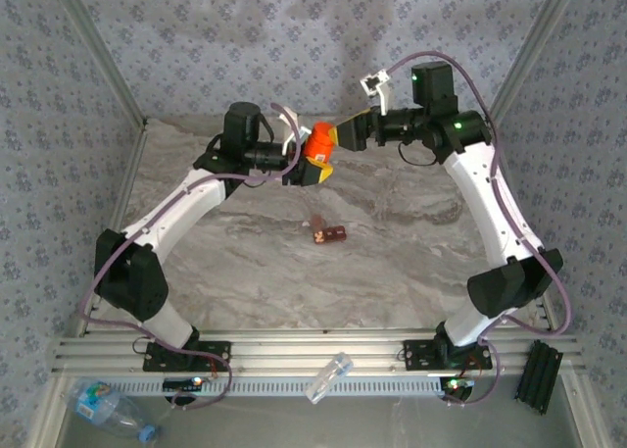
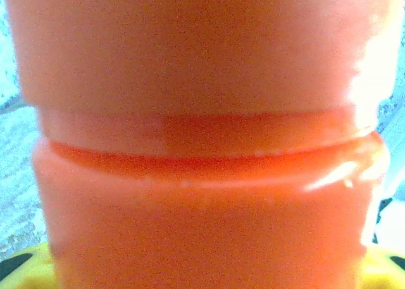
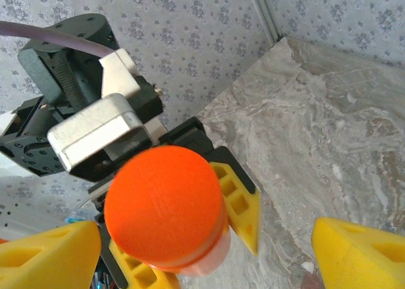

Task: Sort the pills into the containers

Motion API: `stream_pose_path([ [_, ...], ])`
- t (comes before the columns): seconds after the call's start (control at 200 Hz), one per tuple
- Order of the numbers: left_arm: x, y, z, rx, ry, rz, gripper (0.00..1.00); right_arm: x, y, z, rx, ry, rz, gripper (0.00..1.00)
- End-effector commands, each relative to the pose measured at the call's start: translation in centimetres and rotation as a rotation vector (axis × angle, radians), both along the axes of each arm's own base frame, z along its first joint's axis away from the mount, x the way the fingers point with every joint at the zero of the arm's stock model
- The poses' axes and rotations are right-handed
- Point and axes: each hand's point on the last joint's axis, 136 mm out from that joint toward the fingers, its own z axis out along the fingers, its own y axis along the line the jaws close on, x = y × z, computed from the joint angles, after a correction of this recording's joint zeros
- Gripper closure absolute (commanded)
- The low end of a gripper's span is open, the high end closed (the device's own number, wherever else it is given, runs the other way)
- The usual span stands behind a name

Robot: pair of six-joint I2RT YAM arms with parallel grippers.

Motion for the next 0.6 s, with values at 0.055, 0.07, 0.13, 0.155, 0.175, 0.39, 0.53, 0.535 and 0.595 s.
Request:
stream_pose_path([
  [0.055,-1.2,-0.4,0.5,0.001,-0.012,-0.075,1.0,-0.7,1.1,-0.2,-0.018,0.004,0.061,0.13],
  [0.07,-1.3,-0.5,0.6,0.001,-0.012,-0.077,1.0,-0.8,1.2,-0.3,-0.02,0.007,0.065,0.13],
  [0.13,-1.4,-0.5,0.5,0.002,-0.01,-0.082,1.0,-0.9,1.5,-0.6,-0.028,0.012,0.078,0.13],
  [0.155,-1.4,-0.6,0.5,0.002,-0.009,-0.086,1.0,-1.0,1.6,-0.7,-0.033,0.014,0.081,0.14],
  [0.175,-1.5,-0.6,0.5,0.003,-0.007,-0.087,1.0,-0.9,1.7,-0.8,-0.037,0.015,0.083,0.14],
  [0.39,-1.5,-0.7,0.4,0.006,-0.008,-0.091,1.0,-1.0,1.9,-1.4,-0.051,0.03,0.088,0.23],
  [0.53,-1.5,-0.8,0.4,0.006,-0.01,-0.09,1.0,-1.1,1.9,-1.7,-0.051,0.038,0.09,0.44],
  [0.535,-1.5,-0.8,0.4,0.006,-0.01,-0.09,1.0,-1.1,1.9,-1.7,-0.051,0.037,0.089,0.45],
  [0.595,-1.4,-0.7,0.5,0.007,-0.013,-0.083,1.0,-1.1,2.0,-1.9,-0.044,0.044,0.091,0.54],
])
